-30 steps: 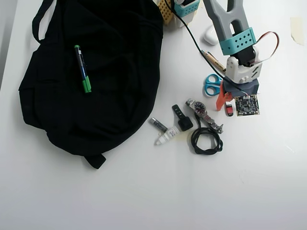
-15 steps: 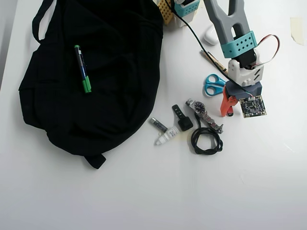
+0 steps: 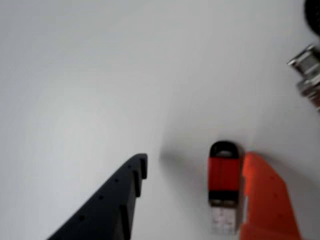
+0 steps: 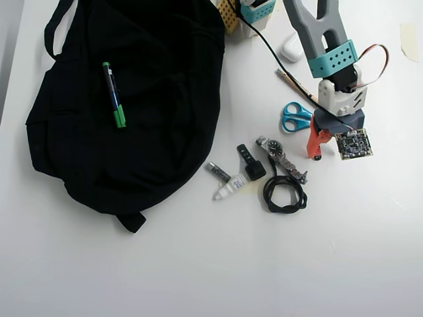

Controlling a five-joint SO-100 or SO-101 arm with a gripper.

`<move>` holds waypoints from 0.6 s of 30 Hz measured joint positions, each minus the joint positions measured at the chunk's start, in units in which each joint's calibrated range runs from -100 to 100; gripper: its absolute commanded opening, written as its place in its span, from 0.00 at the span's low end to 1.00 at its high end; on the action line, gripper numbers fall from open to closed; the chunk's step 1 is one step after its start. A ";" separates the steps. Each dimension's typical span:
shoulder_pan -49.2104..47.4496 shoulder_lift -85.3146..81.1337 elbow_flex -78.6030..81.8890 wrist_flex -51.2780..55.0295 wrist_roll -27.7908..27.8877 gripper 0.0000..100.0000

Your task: Put the usb stick into the black bag

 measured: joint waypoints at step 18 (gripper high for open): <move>-0.15 0.08 1.11 1.02 0.00 0.15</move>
